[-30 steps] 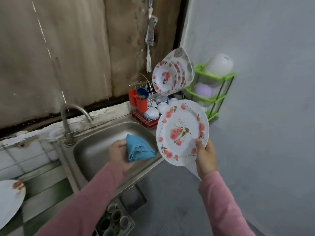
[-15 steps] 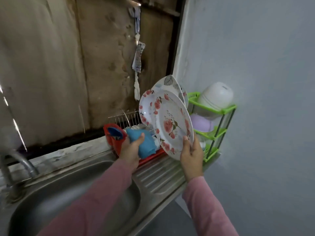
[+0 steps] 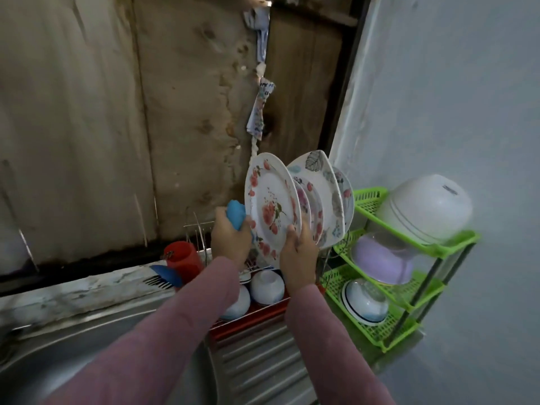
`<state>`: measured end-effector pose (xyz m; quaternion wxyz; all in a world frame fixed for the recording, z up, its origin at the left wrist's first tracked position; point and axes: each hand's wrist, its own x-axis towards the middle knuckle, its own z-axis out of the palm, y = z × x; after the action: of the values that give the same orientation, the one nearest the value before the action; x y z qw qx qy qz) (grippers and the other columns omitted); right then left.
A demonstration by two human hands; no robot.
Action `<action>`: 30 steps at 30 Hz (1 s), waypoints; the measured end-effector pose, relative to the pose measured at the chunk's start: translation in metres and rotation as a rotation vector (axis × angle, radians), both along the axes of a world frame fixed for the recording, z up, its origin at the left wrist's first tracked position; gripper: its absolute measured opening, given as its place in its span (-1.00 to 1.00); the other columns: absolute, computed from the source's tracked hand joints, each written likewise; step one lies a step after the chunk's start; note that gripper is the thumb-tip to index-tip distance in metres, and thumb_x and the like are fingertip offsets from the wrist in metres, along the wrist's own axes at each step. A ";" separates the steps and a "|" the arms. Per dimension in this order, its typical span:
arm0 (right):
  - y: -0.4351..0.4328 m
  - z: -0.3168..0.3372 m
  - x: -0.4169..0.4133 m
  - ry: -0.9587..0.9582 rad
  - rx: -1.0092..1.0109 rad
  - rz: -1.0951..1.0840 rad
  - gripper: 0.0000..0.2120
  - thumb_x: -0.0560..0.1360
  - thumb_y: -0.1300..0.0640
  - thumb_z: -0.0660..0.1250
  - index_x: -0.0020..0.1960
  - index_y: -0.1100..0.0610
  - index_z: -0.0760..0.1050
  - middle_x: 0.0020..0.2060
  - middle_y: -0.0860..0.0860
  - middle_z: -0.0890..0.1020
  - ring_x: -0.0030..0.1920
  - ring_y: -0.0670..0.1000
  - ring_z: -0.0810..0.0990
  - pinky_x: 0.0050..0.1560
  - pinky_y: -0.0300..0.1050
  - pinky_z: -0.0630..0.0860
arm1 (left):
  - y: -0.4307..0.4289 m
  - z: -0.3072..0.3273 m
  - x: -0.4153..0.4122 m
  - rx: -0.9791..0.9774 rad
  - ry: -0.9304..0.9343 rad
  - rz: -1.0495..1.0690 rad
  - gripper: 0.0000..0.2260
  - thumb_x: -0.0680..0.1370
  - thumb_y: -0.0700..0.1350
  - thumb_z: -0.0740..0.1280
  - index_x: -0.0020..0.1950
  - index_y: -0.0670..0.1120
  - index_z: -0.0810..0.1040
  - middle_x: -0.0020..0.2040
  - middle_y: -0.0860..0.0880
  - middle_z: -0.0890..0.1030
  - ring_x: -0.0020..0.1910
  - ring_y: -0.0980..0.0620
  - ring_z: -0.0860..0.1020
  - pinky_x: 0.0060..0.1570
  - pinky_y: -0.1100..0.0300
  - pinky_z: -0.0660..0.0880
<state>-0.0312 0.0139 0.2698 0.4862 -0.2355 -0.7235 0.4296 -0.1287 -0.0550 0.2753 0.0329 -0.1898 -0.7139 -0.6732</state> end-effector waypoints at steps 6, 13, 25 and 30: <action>0.024 -0.007 -0.033 -0.137 -0.004 0.107 -0.49 0.67 0.27 0.11 0.58 0.00 0.20 0.33 0.13 0.53 0.31 0.11 0.51 0.36 0.03 0.46 | 0.009 -0.017 -0.013 -0.182 -0.084 0.083 -0.66 0.59 -0.05 0.35 0.23 -0.18 0.33 -0.02 -0.07 0.49 -0.12 -0.02 0.49 -0.19 0.13 0.39; 0.036 -0.012 -0.052 -0.291 0.023 0.202 -0.38 0.61 0.36 0.05 0.62 0.00 0.07 0.00 0.00 0.48 -0.07 -0.03 0.49 0.07 -0.12 0.48 | 0.019 -0.026 -0.008 -0.134 -0.099 0.113 -0.67 0.58 -0.07 0.36 0.30 -0.06 0.38 0.00 0.00 0.51 -0.03 -0.01 0.52 -0.06 0.15 0.42; 0.023 -0.028 0.002 -0.109 0.089 0.220 -0.55 0.62 0.06 0.22 0.47 0.15 0.32 0.35 0.08 0.48 0.35 0.05 0.46 0.31 0.05 0.49 | 0.001 -0.029 0.034 0.162 -0.024 0.103 -0.76 0.56 -0.08 0.39 0.21 0.02 0.47 0.03 0.05 0.59 0.01 0.16 0.57 -0.03 0.26 0.53; 0.009 -0.054 0.029 -0.125 0.113 0.124 -0.64 0.59 0.04 0.28 0.34 0.14 0.41 0.21 0.05 0.51 0.22 0.03 0.49 0.19 -0.01 0.50 | -0.019 -0.043 0.072 0.260 -0.088 0.127 -0.77 0.53 -0.06 0.44 0.16 0.03 0.52 0.01 0.06 0.63 -0.02 0.16 0.62 -0.05 0.28 0.58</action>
<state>-0.0017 0.0229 0.2163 0.4250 -0.1887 -0.7889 0.4017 -0.0570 -0.0738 0.2327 0.0683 -0.1086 -0.6320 -0.7643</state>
